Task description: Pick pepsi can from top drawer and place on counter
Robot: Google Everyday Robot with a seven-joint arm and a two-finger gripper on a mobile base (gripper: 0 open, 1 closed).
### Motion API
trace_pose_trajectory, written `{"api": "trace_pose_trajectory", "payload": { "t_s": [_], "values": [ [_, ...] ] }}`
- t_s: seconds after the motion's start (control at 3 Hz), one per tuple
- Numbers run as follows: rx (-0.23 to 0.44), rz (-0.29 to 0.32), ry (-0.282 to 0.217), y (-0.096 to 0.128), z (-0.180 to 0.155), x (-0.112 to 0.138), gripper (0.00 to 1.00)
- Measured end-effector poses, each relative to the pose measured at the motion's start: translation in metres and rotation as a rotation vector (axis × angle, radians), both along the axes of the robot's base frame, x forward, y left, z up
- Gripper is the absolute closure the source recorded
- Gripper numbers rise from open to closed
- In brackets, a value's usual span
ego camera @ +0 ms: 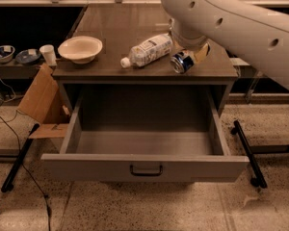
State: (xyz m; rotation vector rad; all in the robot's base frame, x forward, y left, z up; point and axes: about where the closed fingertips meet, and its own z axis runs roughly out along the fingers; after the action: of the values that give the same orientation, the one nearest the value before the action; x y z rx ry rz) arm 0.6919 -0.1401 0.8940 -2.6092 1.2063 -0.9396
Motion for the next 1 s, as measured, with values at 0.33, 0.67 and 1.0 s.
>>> {"api": "trace_pose_trajectory", "payload": {
  "t_s": [0.33, 0.67, 1.0],
  "values": [
    [0.013, -0.048, 0.022, -0.0176, -0.0132, 0.0016, 0.82],
    [0.022, -0.073, 0.029, -0.0229, -0.0193, 0.0047, 0.59],
    [0.039, -0.096, 0.024, -0.025, -0.0215, 0.007, 0.35]
  ]
}}
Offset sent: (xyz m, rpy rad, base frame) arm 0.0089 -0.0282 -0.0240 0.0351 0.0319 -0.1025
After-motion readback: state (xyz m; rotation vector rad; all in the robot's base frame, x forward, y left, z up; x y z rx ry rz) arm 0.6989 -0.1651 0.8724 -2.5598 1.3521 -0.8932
